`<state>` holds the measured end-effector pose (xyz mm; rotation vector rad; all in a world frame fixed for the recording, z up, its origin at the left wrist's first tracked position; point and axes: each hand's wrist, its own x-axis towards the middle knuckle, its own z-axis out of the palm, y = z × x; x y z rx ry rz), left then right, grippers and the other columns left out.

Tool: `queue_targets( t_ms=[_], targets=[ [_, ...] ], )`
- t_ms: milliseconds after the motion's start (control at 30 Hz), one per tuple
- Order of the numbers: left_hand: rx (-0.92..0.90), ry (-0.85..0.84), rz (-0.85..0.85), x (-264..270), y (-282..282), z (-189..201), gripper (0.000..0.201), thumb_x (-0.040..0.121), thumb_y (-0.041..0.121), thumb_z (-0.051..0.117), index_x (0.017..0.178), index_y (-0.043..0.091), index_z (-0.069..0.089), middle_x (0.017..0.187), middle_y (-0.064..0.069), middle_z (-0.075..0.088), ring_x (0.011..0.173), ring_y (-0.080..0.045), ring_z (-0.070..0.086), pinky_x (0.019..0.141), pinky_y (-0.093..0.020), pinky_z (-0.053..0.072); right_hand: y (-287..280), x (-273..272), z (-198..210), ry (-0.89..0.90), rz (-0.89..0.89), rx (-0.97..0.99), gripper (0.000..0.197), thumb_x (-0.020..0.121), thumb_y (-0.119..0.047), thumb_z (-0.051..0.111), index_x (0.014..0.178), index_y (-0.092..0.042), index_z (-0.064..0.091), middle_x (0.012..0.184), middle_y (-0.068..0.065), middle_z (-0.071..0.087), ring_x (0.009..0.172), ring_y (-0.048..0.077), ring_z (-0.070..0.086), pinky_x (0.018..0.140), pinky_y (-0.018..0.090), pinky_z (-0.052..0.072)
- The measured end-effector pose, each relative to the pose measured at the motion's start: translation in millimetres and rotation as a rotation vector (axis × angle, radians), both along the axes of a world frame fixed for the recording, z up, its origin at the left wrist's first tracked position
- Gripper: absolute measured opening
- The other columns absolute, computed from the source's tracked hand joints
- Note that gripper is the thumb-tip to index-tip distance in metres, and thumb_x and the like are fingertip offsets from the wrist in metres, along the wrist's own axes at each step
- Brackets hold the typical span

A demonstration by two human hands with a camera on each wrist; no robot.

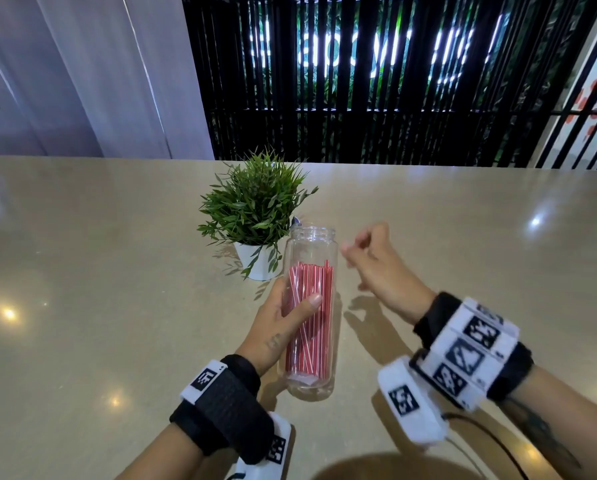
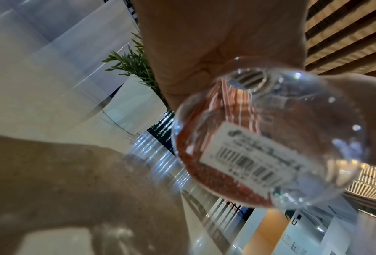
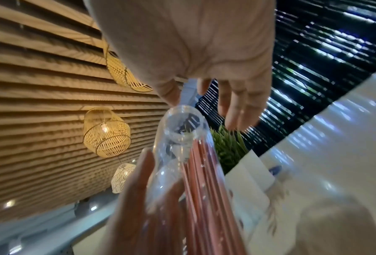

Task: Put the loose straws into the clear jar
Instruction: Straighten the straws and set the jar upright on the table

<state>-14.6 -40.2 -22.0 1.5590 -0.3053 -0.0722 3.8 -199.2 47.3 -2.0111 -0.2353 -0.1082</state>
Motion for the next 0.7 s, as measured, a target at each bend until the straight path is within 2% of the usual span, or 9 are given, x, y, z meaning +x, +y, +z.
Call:
queue_targets(
  t_ms=[100,167,233,300,366,466,533,600,700],
  targets=[
    [-0.009,-0.011,-0.002,-0.3,-3.1,1.2,0.065,0.064,0.049,0.062,0.123,0.032,0.043,0.115,0.008,0.063,0.104,-0.005,0.062,0.082,-0.026,0.052,-1.8,-24.8,-17.2,0.279,0.213,0.077,0.042,0.09,-0.049,0.029,0.123,-0.027,0.017,0.096,-0.01,0.053,0.092,0.007,0.055,0.073,0.028,0.044],
    [-0.024,-0.018,-0.003,-0.3,-4.8,1.5,0.066,0.064,0.049,0.062,0.124,0.03,0.043,0.116,0.007,0.063,0.105,-0.006,0.061,0.081,-0.025,0.051,-4.6,-34.7,-24.4,0.307,0.27,0.091,0.053,0.088,-0.051,0.031,0.134,-0.032,0.014,0.103,-0.012,0.052,0.102,0.005,0.056,0.072,0.023,0.042],
    [-0.03,-0.022,-0.009,-1.6,-7.2,1.4,0.064,0.064,0.049,0.063,0.122,0.031,0.043,0.114,0.006,0.064,0.104,-0.007,0.062,0.078,-0.024,0.052,-5.5,-42.9,-29.7,0.281,0.32,0.093,0.056,0.09,-0.038,0.044,0.136,-0.04,0.013,0.105,-0.01,0.048,0.105,0.008,0.054,0.076,0.021,0.044],
    [-0.038,-0.013,-0.04,-3.9,-11.8,0.0,0.059,0.066,0.046,0.063,0.12,0.032,0.044,0.11,0.007,0.067,0.102,-0.01,0.064,0.076,-0.023,0.055,-4.3,-48.4,-36.4,0.227,0.39,0.13,0.07,0.087,-0.017,0.055,0.123,-0.059,0.013,0.113,-0.007,0.047,0.106,0.011,0.057,0.082,0.024,0.05],
    [-0.038,-0.004,-0.084,-5.5,-18.0,-0.9,0.054,0.069,0.044,0.063,0.118,0.037,0.044,0.112,0.007,0.066,0.104,-0.011,0.064,0.081,-0.026,0.055,-2.2,-52.0,-41.4,0.174,0.419,0.196,0.082,0.083,-0.002,0.055,0.108,-0.067,0.012,0.124,-0.003,0.046,0.103,0.005,0.061,0.079,0.021,0.054],
    [0.086,-0.065,-0.063,-0.4,-23.3,0.8,0.058,0.064,0.059,0.06,0.118,0.05,0.041,0.12,0.001,0.052,0.109,-0.01,0.055,0.093,-0.029,0.047,-5.4,-51.8,-44.6,0.111,0.369,0.272,0.083,0.082,0.005,0.055,0.104,-0.067,0.018,0.126,0.001,0.05,0.098,-0.001,0.064,0.073,0.014,0.053],
    [0.232,-0.145,0.049,5.4,-24.7,3.1,0.072,0.059,0.066,0.055,0.126,0.048,0.035,0.111,-0.001,0.045,0.101,-0.005,0.049,0.086,-0.018,0.042,-11.1,-47.2,-47.6,0.063,0.303,0.302,0.084,0.08,0.004,0.058,0.112,-0.064,0.018,0.123,-0.004,0.054,0.099,0.0,0.064,0.074,0.013,0.052],
    [0.229,-0.192,0.168,8.3,-27.5,3.4,0.077,0.059,0.062,0.061,0.128,0.035,0.037,0.102,-0.004,0.05,0.09,-0.007,0.052,0.074,-0.013,0.044,-14.1,-42.2,-49.1,-0.027,0.218,0.201,0.087,0.077,-0.007,0.064,0.116,-0.064,0.01,0.121,-0.013,0.052,0.106,0.003,0.061,0.083,0.017,0.051],
    [0.157,-0.235,0.248,11.0,-34.6,-0.5,0.047,0.064,0.05,0.069,0.104,0.038,0.047,0.093,0.004,0.057,0.08,-0.005,0.056,0.07,-0.013,0.048,-15.5,-34.9,-52.5,-0.058,0.117,0.109,0.085,0.074,-0.015,0.068,0.12,-0.058,0.009,0.119,-0.019,0.045,0.115,0.01,0.053,0.094,0.02,0.046]
  ],
)
